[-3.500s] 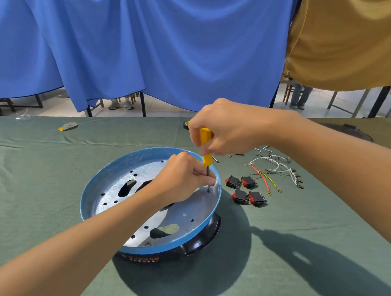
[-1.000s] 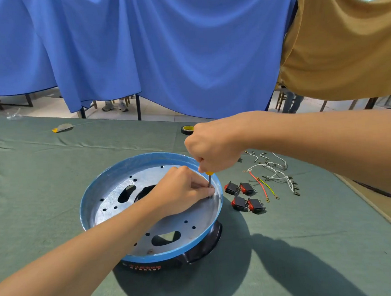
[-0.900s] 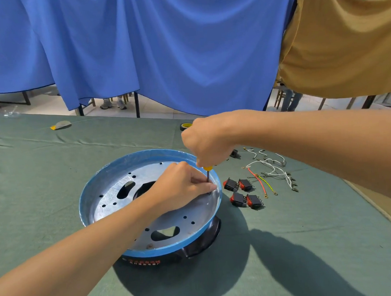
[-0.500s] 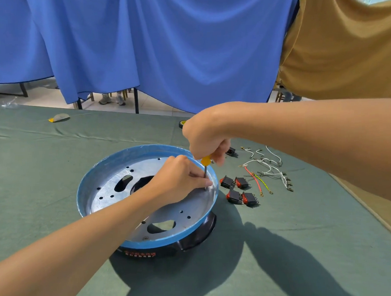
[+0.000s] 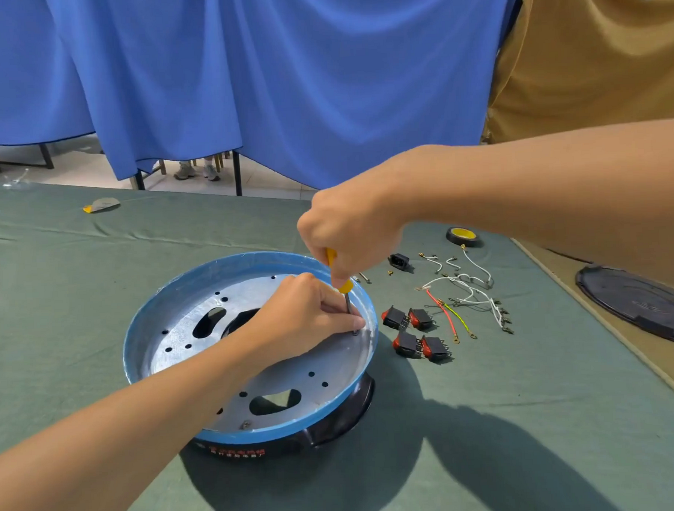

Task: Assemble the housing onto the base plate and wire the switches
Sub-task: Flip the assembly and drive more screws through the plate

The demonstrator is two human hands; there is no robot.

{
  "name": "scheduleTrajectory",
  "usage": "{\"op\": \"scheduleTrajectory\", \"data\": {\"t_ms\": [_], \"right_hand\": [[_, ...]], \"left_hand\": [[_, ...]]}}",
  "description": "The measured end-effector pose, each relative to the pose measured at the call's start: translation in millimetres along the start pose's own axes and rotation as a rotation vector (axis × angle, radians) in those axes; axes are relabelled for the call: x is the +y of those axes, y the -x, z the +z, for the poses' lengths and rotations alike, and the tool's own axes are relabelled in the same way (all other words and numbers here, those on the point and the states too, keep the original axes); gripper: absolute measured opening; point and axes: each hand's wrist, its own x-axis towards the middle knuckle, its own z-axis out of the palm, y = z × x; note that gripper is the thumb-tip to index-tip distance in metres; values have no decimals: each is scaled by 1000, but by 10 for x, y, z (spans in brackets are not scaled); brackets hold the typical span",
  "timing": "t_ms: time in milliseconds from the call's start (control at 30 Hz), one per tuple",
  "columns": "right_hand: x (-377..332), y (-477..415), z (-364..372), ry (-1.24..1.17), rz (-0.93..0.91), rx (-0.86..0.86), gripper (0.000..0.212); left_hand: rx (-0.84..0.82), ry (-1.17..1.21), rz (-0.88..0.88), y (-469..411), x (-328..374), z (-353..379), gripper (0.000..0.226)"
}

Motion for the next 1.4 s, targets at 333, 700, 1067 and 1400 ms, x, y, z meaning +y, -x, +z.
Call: {"op": "scheduleTrajectory", "data": {"t_ms": [333, 700, 1067, 1400], "right_hand": [[-4, -10, 73, -258, 259, -80, 43], [-55, 40, 151, -610, 475, -58, 22], [33, 195, 108, -268, 260, 5, 26], [61, 215, 193, -145, 103, 116, 50]], "left_hand": [[10, -29, -31, 12, 40, 23, 9], [87, -114, -54, 0, 91, 36, 7], [64, -159, -26, 18, 115, 66, 8], [99, -152, 28, 43, 103, 87, 8]]}}
